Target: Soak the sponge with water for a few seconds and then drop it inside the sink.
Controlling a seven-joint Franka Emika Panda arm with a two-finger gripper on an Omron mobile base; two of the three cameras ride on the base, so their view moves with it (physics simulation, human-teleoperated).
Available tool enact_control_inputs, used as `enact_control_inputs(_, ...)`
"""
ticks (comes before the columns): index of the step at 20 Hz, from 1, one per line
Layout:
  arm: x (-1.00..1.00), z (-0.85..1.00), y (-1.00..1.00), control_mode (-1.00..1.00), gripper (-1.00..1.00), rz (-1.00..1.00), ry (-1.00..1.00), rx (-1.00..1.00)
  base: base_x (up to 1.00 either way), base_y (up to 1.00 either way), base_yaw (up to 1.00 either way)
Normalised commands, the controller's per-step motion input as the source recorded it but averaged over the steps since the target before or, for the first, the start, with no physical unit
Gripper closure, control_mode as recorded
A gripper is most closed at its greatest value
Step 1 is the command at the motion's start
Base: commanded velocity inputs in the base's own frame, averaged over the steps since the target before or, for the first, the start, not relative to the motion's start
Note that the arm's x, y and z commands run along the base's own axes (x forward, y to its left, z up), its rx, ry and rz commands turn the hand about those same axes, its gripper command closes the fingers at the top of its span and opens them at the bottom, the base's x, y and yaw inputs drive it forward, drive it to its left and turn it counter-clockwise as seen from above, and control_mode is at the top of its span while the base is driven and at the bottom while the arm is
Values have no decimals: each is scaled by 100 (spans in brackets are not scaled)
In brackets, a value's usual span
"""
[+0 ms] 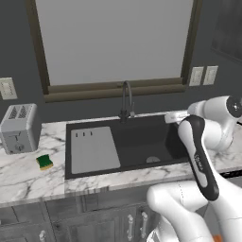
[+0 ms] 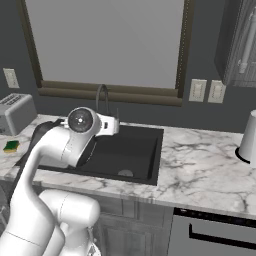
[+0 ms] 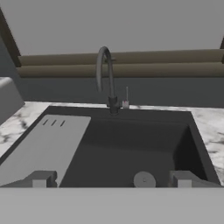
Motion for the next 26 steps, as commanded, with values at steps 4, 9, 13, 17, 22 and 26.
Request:
enact_control_inputs(4, 17, -3, -9, -100, -100, 0, 0, 0, 0, 0, 0)
enact_control_inputs(9, 19, -2, -8, -100, -100, 1, 0, 0, 0, 0, 0)
enact_control_inputs(13, 19, -1, -8, -100, -100, 0, 0, 0, 0, 0, 0)
enact_control_inputs(17, 29, -2, -16, -100, -100, 2, 0, 0, 0, 0, 0)
enact_control_inputs(22, 31, -3, -14, -100, -100, 3, 0, 0, 0, 0, 0)
enact_control_inputs(26, 27, -2, -12, -100, -100, 3, 0, 0, 0, 0, 0)
